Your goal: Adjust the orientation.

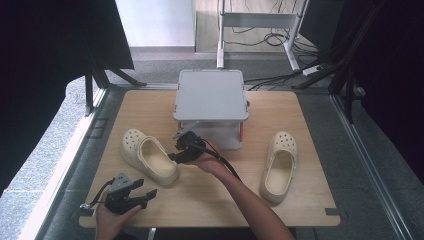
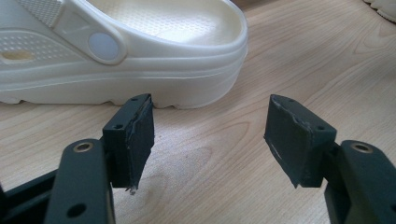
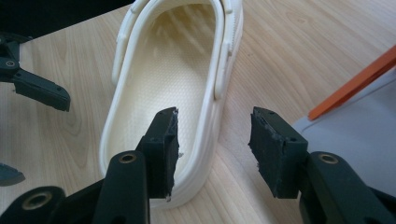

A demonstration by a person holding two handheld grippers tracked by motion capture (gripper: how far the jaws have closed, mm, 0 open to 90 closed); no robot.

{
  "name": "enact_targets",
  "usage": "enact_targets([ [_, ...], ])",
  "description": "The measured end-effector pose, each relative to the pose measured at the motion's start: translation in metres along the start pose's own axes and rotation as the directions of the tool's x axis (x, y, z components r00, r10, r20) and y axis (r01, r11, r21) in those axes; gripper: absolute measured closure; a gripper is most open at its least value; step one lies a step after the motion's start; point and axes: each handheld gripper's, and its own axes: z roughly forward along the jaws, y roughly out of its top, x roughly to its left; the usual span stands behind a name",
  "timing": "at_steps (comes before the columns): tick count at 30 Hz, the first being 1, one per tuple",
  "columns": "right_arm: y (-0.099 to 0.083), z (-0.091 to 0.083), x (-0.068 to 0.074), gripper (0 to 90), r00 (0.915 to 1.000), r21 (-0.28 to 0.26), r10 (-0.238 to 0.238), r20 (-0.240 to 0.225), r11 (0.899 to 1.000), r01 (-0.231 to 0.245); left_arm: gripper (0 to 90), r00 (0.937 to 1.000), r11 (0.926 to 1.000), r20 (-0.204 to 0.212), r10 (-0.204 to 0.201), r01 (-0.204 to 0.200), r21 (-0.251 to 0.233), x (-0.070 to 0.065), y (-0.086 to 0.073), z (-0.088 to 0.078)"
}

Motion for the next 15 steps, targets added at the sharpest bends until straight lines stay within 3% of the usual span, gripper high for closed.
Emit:
enact_targets([
  [15, 0.02, 0.033, 0.006, 54.0, 0.9994, 0.066, -0.035, 0.005, 0.997, 0.035, 33.7, 1.0, 1.0, -0.001, 0.008, -0.008, 0.003, 0.0, -0.001, 0.0],
])
